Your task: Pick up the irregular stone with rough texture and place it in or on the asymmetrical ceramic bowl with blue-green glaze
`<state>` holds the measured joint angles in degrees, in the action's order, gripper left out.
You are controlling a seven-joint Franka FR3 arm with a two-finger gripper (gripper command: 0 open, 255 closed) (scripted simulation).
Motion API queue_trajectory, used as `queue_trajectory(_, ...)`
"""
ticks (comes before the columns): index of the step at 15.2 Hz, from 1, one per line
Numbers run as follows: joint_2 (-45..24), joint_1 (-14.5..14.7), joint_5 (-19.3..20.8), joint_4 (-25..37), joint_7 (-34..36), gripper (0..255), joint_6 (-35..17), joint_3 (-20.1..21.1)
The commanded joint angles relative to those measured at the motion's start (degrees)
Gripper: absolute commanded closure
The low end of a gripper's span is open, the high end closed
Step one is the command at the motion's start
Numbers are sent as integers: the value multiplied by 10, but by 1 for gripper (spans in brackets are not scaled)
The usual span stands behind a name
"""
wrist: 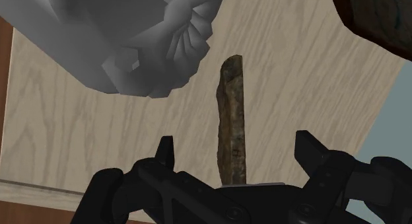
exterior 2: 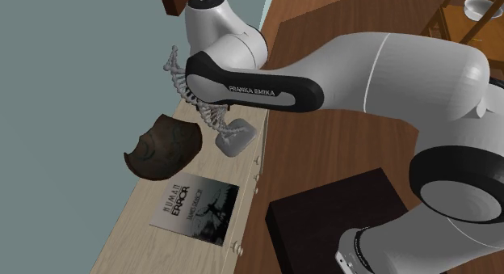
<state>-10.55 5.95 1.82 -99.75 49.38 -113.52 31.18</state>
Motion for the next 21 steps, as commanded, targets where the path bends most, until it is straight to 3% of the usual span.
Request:
queue_trajectory(1,0,0,0,0,0,0,0,0)
queue_trajectory(4,0,0,0,0,0,0,0,0)
queue_trajectory(5,0,0,0,0,0,255,0,0)
queue_trajectory(14,0,0,0,0,0,255,0,0)
queue_trajectory(21,5,1,-3,47,0,255,52,1)
